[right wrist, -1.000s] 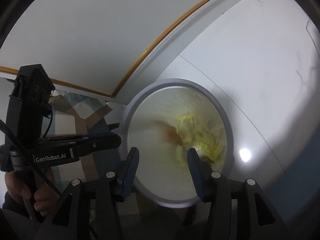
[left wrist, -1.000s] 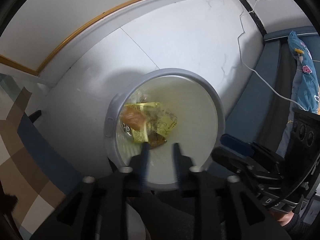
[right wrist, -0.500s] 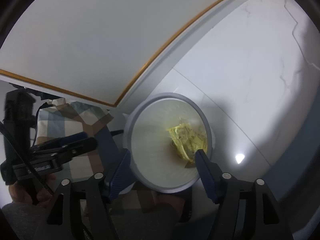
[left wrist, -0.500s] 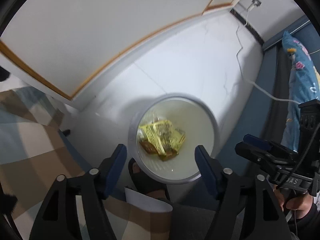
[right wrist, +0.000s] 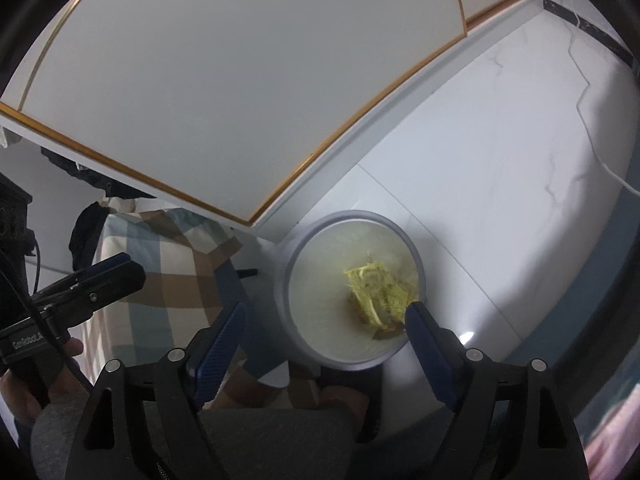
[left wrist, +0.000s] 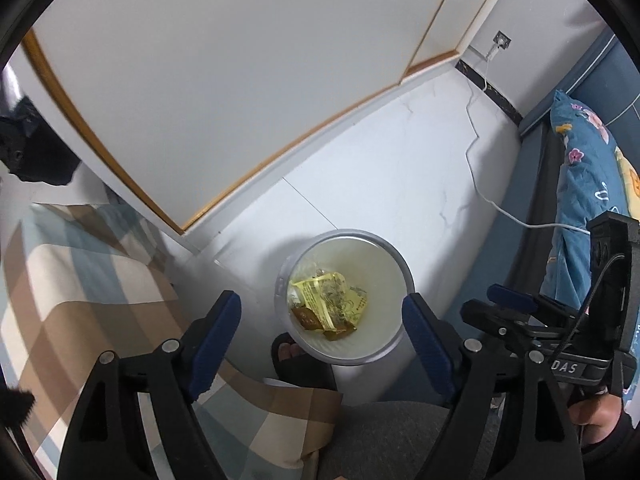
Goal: Collect trash
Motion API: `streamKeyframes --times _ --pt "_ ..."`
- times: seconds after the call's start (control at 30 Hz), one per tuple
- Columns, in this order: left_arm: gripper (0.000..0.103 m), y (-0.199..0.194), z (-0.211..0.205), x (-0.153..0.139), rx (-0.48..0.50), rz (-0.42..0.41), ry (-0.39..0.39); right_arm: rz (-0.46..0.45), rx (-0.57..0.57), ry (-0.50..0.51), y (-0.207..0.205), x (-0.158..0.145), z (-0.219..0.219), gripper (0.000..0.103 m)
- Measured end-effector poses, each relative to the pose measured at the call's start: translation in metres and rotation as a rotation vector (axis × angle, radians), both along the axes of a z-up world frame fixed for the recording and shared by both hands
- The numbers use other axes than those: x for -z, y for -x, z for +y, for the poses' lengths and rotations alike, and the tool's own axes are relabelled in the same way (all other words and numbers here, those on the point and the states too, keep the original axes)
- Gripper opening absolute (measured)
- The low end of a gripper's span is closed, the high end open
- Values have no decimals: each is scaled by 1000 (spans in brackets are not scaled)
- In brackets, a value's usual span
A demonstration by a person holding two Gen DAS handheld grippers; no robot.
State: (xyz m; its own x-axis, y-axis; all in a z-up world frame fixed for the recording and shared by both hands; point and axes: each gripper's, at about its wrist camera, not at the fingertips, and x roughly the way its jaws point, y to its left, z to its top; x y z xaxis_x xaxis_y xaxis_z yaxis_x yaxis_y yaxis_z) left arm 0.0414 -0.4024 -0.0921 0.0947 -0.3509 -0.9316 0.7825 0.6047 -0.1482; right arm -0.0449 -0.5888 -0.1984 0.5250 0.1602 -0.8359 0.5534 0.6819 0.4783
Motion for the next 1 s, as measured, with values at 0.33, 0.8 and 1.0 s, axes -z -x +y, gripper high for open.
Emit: streamKeyframes --times 0.33,0.8,1.0 --pt "80 3 8 -12 -16 -13 5 -11 0 -2 6 -16 3 85" --pt "80 2 12 -13 -59 -17 23 -16 8 7 8 -20 2 85" --pt "80 3 13 -13 -53 -20 28 -11 2 7 7 -18 4 85"
